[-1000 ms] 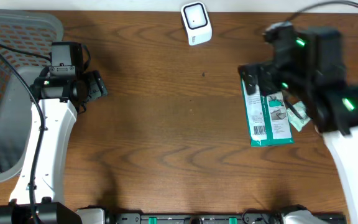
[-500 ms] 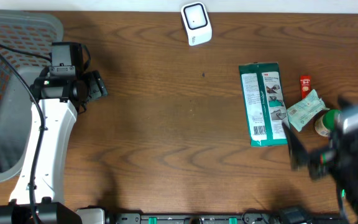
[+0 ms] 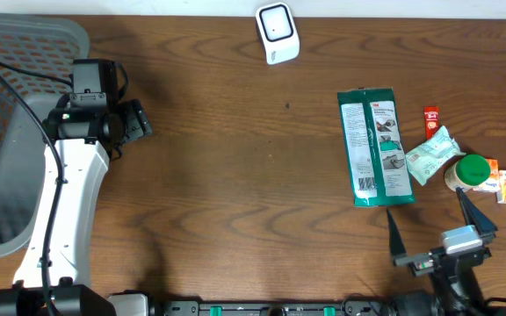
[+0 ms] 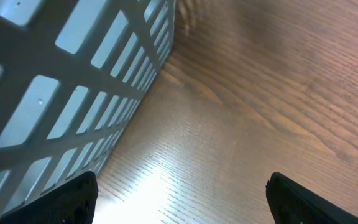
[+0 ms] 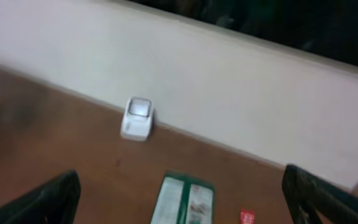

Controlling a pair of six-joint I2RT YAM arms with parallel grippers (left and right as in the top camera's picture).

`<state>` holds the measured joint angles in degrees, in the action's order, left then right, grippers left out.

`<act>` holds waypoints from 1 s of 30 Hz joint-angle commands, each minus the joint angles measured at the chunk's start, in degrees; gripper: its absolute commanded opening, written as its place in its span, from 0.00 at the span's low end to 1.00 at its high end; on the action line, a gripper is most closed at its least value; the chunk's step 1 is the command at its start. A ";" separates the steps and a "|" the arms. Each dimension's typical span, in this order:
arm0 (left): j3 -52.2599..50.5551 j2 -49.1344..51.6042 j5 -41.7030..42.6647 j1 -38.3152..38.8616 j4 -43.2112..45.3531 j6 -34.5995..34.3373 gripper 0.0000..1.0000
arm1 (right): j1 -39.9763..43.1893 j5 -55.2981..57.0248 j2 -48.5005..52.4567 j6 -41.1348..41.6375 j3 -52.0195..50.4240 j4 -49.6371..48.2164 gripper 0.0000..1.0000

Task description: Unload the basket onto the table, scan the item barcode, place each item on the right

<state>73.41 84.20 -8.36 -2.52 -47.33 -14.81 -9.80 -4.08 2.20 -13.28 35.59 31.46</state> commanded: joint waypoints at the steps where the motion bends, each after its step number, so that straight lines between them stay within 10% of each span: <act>1: 0.15 -0.09 -0.94 -0.15 0.04 -0.11 0.88 | 1.49 -0.02 -1.38 -0.50 -5.66 -6.27 0.99; 16: 0.15 -0.09 -0.94 -0.15 0.04 -0.11 0.88 | 7.61 2.54 -1.88 9.77 -30.77 -58.38 0.99; 30: 0.15 -0.09 -0.94 -0.15 0.04 -0.11 0.88 | 8.63 3.23 -1.90 14.97 -35.30 -41.29 0.99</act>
<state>73.41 84.20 -8.36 -2.52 -47.29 -14.81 -1.52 -1.50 0.60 -0.16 0.49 -15.40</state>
